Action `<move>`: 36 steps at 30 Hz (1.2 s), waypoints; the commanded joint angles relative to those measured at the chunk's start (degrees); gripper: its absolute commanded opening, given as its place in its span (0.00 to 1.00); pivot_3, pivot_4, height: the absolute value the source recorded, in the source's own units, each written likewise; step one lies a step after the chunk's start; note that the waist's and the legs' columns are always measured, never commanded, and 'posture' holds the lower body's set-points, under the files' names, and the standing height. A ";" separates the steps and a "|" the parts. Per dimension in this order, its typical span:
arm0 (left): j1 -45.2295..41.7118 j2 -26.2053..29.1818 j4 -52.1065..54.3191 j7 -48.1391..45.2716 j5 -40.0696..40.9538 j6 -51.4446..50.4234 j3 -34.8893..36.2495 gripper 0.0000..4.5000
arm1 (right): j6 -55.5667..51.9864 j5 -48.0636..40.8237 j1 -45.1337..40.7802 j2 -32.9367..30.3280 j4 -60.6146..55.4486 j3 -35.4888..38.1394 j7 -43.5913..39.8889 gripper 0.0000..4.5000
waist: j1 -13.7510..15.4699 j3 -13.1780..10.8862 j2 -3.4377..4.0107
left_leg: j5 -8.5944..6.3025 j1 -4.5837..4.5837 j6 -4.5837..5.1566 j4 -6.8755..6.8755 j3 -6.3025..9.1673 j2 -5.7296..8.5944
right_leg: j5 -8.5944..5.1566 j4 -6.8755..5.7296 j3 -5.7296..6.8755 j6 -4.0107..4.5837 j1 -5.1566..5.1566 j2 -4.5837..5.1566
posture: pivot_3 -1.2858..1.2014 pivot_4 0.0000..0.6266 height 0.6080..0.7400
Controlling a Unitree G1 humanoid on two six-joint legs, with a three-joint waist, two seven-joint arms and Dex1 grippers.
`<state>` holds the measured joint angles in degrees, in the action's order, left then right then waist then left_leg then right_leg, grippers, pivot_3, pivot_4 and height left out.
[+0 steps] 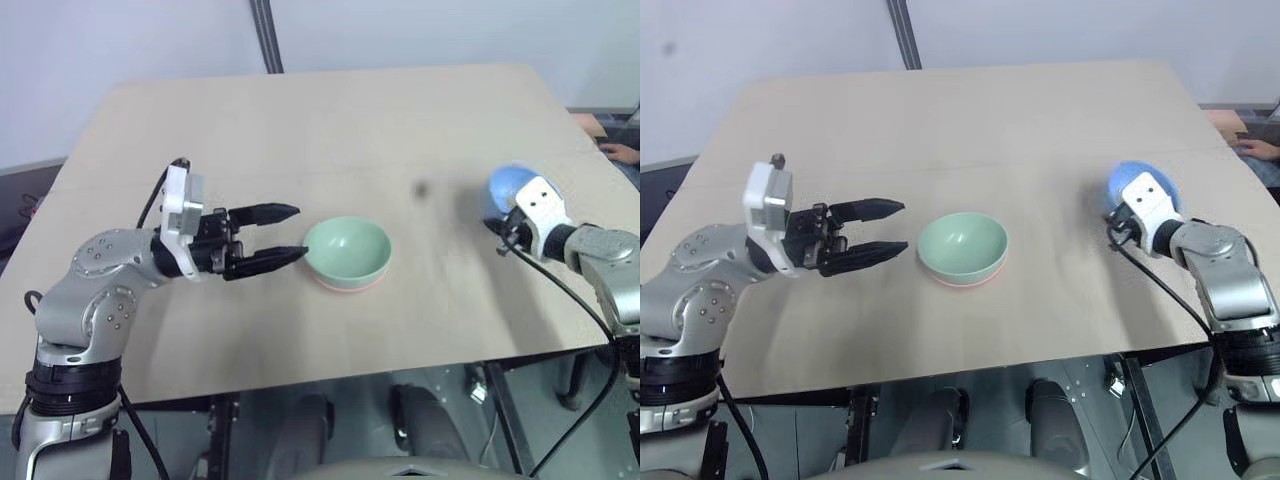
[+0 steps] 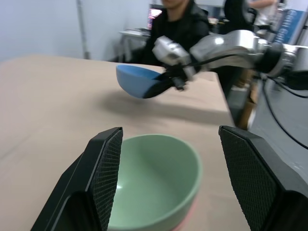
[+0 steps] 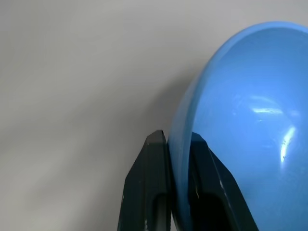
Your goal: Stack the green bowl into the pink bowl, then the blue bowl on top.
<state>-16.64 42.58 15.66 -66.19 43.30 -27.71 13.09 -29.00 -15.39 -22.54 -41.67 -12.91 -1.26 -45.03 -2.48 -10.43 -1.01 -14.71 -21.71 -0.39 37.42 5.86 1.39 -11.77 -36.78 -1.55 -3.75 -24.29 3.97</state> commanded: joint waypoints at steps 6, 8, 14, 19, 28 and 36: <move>2.24 0.21 -5.23 2.29 -4.43 5.32 2.48 0.75 | -0.29 -5.48 -10.21 9.98 -15.07 -13.89 -5.74 0.00 | 0.20 0.01 -0.01 | 0.00 -0.01 -0.01 0.07 0.05 0.03 | 0.00 0.00 0.03 0.00 0.02 0.02 | 0.52 0.24 1.00; 2.41 0.47 -6.15 2.66 -5.37 5.98 2.45 0.75 | -0.09 -3.27 -13.54 12.08 -11.31 -19.48 -7.83 0.00 | 0.28 0.02 -0.03 | 0.01 -0.04 -0.01 0.07 0.15 0.04 | 0.00 0.01 0.11 0.00 0.02 0.02 | 0.52 0.24 1.00; 4.33 0.51 -4.41 3.15 -5.07 6.46 3.33 0.75 | 1.08 -1.03 -15.74 11.32 -5.66 -22.13 -12.75 0.44 | 0.63 0.02 -0.03 | 0.00 -0.12 -0.02 0.03 0.24 0.10 | 0.01 0.02 0.17 0.03 -0.03 0.07 | 0.52 0.24 1.00; 5.98 -0.71 -1.72 5.83 -4.76 6.50 3.96 0.75 | -0.64 -3.55 -14.99 11.01 -8.16 -16.20 -10.70 0.88 | 0.49 0.02 -0.03 | -0.01 -0.14 -0.03 -0.01 0.23 0.12 | 0.01 0.07 0.16 0.02 -0.06 0.10 | 0.52 0.24 1.00; 11.47 -4.33 3.78 13.71 -4.07 5.89 5.62 0.75 | -5.54 -9.92 -0.37 4.65 -19.68 2.16 -4.47 0.88 | 1.02 0.02 -0.04 | -0.01 -0.17 -0.03 -0.04 0.22 0.10 | 0.01 0.04 0.15 0.03 -0.11 0.11 | 0.52 0.24 1.00; 22.29 0.67 3.66 8.13 -7.13 10.14 10.57 0.75 | 0.42 -11.00 21.91 -3.25 -19.58 17.66 -7.85 0.88 | 1.43 0.03 -0.05 | -0.01 -0.07 -0.01 -0.09 -0.04 0.04 | -0.02 0.08 0.03 0.02 -0.07 0.08 | 0.52 0.24 1.00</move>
<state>4.66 41.72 17.55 -55.92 35.59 -19.08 20.77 -30.55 -24.70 -1.03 -44.47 -30.85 11.70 -52.49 -1.06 -10.40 -1.05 -14.73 -21.75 -0.40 37.34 5.75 1.40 -11.79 -36.71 -1.56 -3.74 -24.34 4.03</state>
